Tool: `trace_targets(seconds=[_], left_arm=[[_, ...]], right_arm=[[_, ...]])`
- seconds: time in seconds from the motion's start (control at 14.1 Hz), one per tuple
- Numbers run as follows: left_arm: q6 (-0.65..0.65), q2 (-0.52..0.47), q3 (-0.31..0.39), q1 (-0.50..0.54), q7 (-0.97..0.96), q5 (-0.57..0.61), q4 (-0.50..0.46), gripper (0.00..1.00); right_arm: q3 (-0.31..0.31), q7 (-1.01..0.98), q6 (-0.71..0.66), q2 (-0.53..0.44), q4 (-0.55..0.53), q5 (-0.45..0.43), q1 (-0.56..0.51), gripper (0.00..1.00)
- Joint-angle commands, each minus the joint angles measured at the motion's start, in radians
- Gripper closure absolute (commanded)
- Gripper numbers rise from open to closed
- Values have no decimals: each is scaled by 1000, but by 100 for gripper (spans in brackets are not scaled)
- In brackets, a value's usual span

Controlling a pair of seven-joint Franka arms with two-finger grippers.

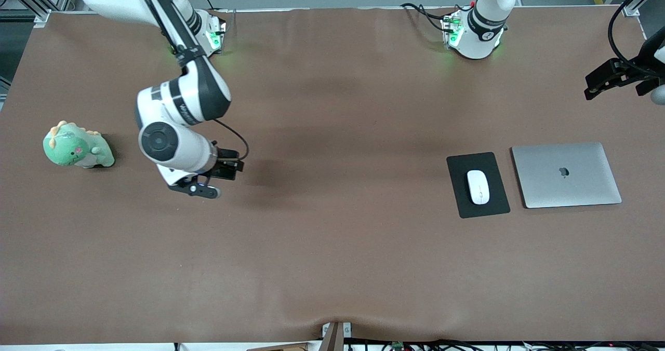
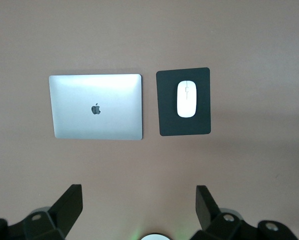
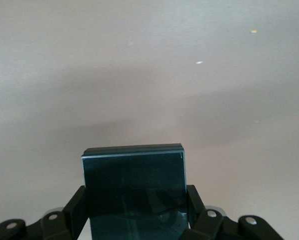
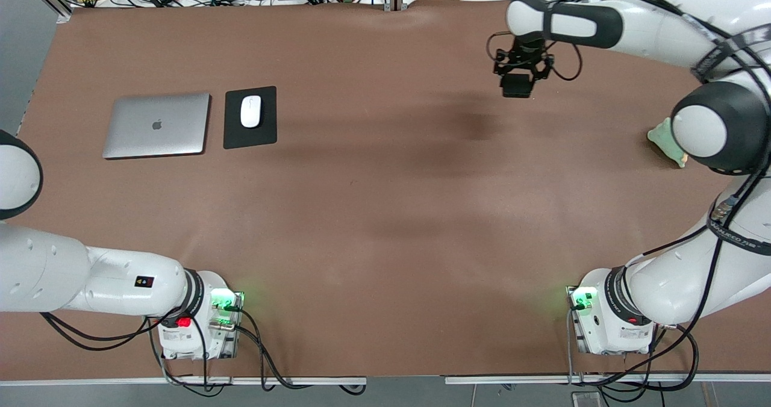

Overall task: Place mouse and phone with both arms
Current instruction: 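Carry the phone with the right gripper toward the green plush toy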

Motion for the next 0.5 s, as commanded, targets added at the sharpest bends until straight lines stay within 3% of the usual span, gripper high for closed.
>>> trace_targets(seconds=[0.0, 0.43], left_arm=[[9, 2, -3, 7, -4, -17, 1, 0], [43, 29, -3, 6, -5, -11, 2, 0]], right_arm=[[22, -62, 18, -119, -130, -15, -65, 100], [20, -254, 26, -211, -236, -15, -212, 100]])
